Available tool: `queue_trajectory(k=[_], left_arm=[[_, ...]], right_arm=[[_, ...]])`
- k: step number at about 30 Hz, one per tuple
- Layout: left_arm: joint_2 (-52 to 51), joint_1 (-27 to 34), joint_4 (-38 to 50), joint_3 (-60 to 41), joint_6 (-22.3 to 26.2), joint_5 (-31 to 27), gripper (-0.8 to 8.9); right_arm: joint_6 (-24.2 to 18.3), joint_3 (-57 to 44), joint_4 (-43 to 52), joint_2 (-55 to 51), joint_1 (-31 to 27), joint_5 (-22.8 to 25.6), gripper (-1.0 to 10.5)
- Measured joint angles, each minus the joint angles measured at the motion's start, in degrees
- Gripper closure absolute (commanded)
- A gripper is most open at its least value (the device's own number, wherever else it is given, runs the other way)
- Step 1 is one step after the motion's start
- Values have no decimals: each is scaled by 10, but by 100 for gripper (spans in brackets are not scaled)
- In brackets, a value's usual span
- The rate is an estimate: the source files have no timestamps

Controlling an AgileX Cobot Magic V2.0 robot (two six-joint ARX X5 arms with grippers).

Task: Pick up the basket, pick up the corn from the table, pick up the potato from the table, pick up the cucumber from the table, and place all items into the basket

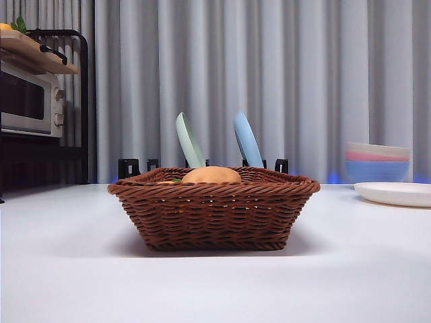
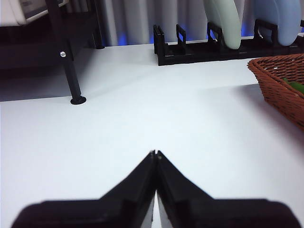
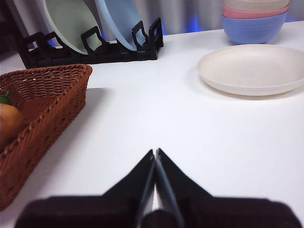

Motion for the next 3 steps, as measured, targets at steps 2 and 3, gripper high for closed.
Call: queue_trajectory(k=[2,3], left_arm=[[0,0,0,0,0,0,816],[0,0,0,0,0,0,816]], right_arm=[[0,0,0,0,0,0,945],[0,0,0,0,0,0,945]])
